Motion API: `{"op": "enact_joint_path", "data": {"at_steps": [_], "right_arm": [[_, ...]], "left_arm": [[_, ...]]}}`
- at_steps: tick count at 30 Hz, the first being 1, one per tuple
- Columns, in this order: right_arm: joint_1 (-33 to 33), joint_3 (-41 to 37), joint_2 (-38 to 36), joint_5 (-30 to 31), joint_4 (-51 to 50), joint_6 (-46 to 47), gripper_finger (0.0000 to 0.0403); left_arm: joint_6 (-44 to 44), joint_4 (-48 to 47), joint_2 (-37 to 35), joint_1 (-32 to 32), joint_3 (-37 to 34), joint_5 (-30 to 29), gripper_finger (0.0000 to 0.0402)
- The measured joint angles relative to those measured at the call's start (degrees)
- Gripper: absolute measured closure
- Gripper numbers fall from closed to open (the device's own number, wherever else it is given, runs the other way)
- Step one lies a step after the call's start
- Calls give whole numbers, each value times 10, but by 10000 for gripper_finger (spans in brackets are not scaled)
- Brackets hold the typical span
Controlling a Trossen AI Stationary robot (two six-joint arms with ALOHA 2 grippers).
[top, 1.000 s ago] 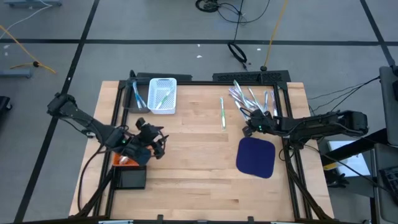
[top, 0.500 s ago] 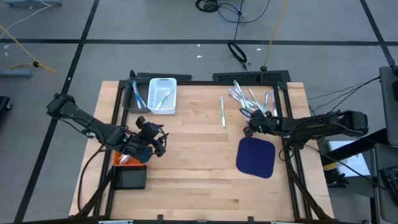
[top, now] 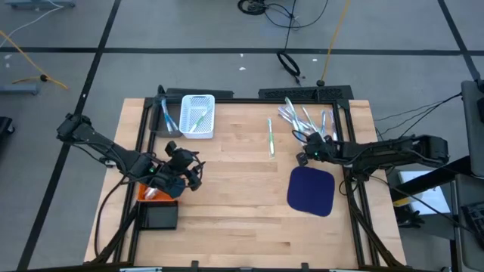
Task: Pick & Place Toothbrushes
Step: Put the blue toothbrush into the gray bin
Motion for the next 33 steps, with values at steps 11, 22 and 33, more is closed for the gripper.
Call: {"op": "enact_joint_path", "data": {"at_steps": [11, 22, 33], "right_arm": [[39, 36, 1, -9, 60, -49, 403], [107, 75, 1, -8, 180, -121, 403], [182, 75, 1, -35, 388, -211, 403]], "left_arm": [[-1, 2, 0, 0, 0, -1, 197], [14, 45, 0, 0, 0, -1, 197], [71, 134, 7, 8, 0, -2, 197]]}}
